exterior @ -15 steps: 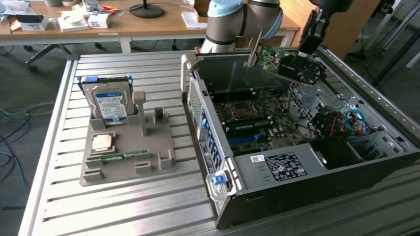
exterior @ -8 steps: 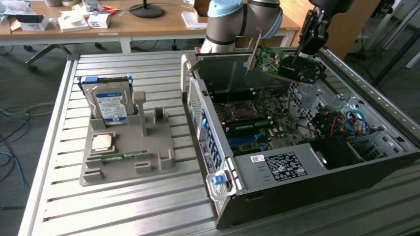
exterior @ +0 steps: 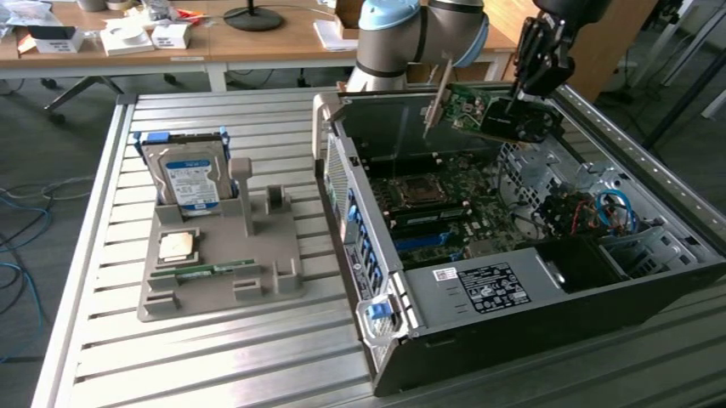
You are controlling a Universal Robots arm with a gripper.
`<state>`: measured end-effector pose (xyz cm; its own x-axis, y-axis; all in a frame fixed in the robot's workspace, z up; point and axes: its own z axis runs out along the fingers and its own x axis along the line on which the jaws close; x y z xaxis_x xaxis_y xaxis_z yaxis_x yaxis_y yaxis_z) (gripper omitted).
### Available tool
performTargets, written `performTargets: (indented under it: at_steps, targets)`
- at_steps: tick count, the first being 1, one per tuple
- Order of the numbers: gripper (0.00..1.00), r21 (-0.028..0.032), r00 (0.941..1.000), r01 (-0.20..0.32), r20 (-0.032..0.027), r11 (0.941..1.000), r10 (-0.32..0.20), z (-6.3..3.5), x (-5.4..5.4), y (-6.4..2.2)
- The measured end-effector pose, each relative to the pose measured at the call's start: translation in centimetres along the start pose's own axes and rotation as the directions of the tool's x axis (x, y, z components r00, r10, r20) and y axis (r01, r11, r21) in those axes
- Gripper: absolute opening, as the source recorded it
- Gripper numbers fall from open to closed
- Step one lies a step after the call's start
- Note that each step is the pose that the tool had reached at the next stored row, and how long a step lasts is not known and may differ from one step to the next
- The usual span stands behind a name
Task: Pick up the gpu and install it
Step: 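Insert the gpu into the slot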
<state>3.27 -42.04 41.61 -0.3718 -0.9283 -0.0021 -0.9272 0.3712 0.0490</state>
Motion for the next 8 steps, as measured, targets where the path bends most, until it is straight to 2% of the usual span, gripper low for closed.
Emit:
performTargets:
  at_steps: [5, 8]
  targets:
    - [0.26, -0.0004, 0.9962, 0.086, -0.0042, 0.9963, -0.086, 0.05, 0.00, 0.00]
    - [0.26, -0.0005, 0.9948, 0.101, -0.0050, 0.9949, -0.101, 0.04, 0.00, 0.00]
